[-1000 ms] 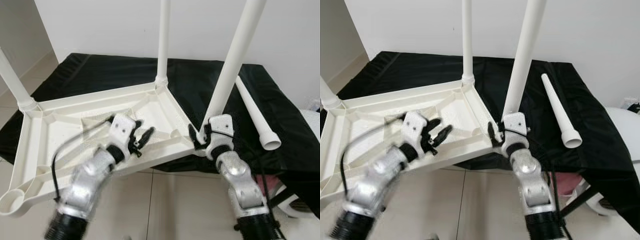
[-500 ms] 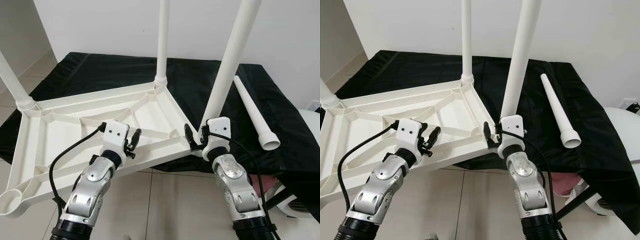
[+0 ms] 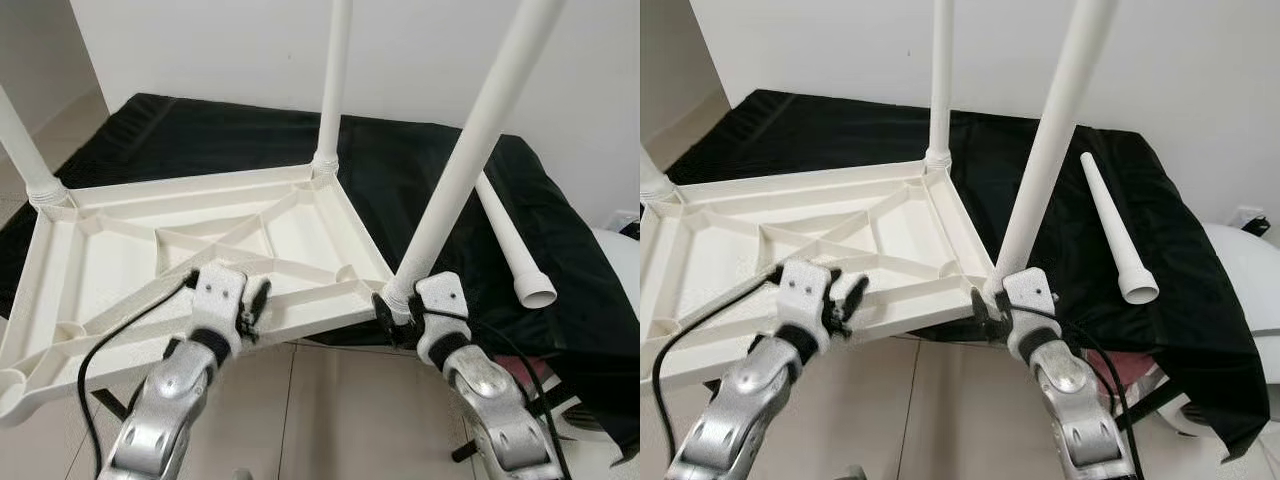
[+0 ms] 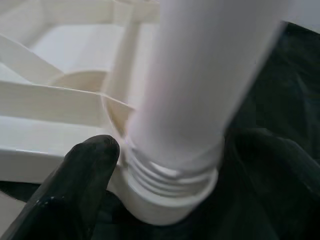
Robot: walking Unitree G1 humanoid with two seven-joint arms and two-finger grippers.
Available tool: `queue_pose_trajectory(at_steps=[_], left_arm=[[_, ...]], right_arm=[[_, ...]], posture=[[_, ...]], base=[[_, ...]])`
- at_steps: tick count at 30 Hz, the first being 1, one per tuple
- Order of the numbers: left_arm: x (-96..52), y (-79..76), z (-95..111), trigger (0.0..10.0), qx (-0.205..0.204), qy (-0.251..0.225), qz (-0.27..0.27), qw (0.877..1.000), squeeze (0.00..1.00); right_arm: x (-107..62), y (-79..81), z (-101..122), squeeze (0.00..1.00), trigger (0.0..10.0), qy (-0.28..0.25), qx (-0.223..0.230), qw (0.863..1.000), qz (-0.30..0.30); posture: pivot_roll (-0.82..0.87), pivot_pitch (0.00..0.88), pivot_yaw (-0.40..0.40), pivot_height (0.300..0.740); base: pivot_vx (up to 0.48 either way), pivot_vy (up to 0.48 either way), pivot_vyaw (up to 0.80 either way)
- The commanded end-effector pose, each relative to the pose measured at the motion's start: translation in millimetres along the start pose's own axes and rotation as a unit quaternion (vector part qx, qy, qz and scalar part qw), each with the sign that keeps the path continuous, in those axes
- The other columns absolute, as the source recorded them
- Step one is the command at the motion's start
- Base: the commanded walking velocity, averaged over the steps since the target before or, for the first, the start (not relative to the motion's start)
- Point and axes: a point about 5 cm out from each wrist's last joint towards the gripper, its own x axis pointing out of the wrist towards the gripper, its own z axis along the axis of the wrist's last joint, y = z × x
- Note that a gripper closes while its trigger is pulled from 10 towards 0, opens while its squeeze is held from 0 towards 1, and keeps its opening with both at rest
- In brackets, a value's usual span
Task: Building children table
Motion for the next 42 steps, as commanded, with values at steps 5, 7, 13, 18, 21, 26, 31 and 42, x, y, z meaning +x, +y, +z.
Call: queue_pose_trajectory(at_steps=[5, 7, 13, 18, 21, 26, 31, 42], left_arm=[[-4.5, -6.4, 7, 10.0, -0.003, -0.01, -0.044, 0.999, 0.0], [-12.1, -6.3, 8, 10.0, 0.003, -0.003, -0.064, 0.998, 0.0], [-38.4, -15.1, -3, 10.0, -0.03, 0.042, -0.129, 0.99, 0.0], [-59.7, -24.1, -17, 10.0, -0.076, 0.089, -0.194, 0.974, 0.0], [-65.8, -26.9, -32, 10.0, -0.108, 0.125, -0.202, 0.965, 0.0], [-63.6, -22.5, -78, 10.0, -0.132, 0.206, -0.141, 0.959, 0.0], [-58.1, -24.7, -110, 10.0, -0.123, 0.26, -0.08, 0.954, 0.0], [-39.0, -15.4, -69, 10.0, -0.103, 0.172, -0.066, 0.978, 0.0]], right_arm=[[-1.9, -9.9, 8, 0.0, 10.0, -0.012, 0.01, 0.999, -0.034], [-16.1, -5.1, 6, 0.0, 10.0, -0.007, 0.004, 1.0, 0.005], [-51.9, 9.4, -2, 0.0, 10.0, 0.028, -0.017, 0.991, 0.128], [-76.4, 25.7, -21, 0.0, 10.0, 0.088, -0.032, 0.966, 0.242], [-78.1, 31.7, -38, 0.0, 10.0, 0.135, -0.04, 0.954, 0.264], [-60.4, 48.0, -61, 0.0, 10.0, 0.187, -0.026, 0.949, 0.254], [-39.4, 67.2, -42, 0.0, 10.0, 0.154, 0.017, 0.955, 0.254], [-27.7, 32.9, -2, 0.0, 10.0, 0.069, 0.029, 0.973, 0.219]], posture=[[0.06, 0.065, -0.057, 0.74], [0.06, 0.073, -0.052, 0.74], [0.05, 0.08, -0.047, 0.74], [0.05, 0.086, -0.048, 0.74], [0.06, 0.086, -0.049, 0.74], [0.05, 0.083, -0.054, 0.74], [0.06, 0.082, -0.074, 0.74], [0.06, 0.08, -0.065, 0.74]], base=[[0.0, 0.0, 0.0], [0.0, 0.0, 0.0], [0.0, 0.0, 0.0], [0.0, 0.0, 0.0], [0.0, 0.0, 0.0], [0.0, 0.0, 0.0], [0.0, 0.0, 0.0], [0.0, 0.0, 0.0]])
